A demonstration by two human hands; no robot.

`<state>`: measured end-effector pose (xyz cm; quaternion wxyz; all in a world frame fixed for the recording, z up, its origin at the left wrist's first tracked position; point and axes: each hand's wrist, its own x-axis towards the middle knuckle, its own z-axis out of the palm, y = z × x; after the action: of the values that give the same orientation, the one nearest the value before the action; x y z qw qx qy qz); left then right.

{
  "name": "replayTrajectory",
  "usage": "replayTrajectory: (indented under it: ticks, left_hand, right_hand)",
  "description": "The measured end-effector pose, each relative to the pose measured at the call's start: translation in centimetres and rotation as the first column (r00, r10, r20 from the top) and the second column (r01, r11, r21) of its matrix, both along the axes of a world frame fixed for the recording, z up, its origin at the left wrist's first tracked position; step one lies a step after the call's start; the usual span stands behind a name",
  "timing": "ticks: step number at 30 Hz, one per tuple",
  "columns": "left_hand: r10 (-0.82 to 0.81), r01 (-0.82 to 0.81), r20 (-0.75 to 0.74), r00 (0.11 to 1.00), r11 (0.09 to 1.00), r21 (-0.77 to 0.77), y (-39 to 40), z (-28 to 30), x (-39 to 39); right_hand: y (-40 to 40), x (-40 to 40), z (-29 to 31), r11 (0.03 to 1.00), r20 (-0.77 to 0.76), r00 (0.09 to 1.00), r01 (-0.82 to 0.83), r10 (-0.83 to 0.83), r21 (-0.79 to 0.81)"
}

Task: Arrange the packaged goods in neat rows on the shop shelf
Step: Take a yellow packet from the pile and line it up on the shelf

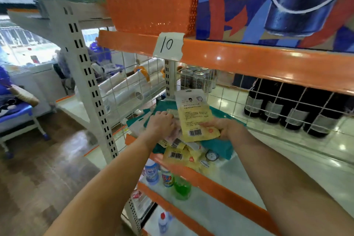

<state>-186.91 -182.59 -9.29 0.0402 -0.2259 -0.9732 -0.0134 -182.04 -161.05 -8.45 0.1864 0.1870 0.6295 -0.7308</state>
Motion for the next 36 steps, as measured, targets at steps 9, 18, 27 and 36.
replayTrajectory:
  ticks: [9, 18, 27, 36]
  left_hand:
    - [-0.211, 0.21, -0.02, 0.977, 0.977, -0.022, 4.2, 1.2, 2.5]
    - [-0.446, 0.445, 0.002, 0.895, 0.895, 0.033, 10.3, -0.9, 6.7]
    - [-0.536, 0.536, 0.016, 0.844, 0.844, 0.035, 17.0, -0.1, 10.8]
    - [-0.629, 0.63, 0.038, 0.777, 0.777, -0.018, 24.9, -0.8, 16.5]
  right_hand:
    - [2.4, 7.2, -0.6, 0.961, -0.001, 0.961, 0.275, -0.275, 0.023]
    - [6.5, 15.5, -2.7, 0.865, 0.011, 0.865, 0.501, -0.501, -0.008]
    - [11.1, 22.0, -2.1, 0.755, 0.042, 0.754, 0.653, -0.656, 0.058]
    - [16.4, 29.9, -3.1, 0.655, 0.039, 0.654, 0.75, -0.755, 0.095]
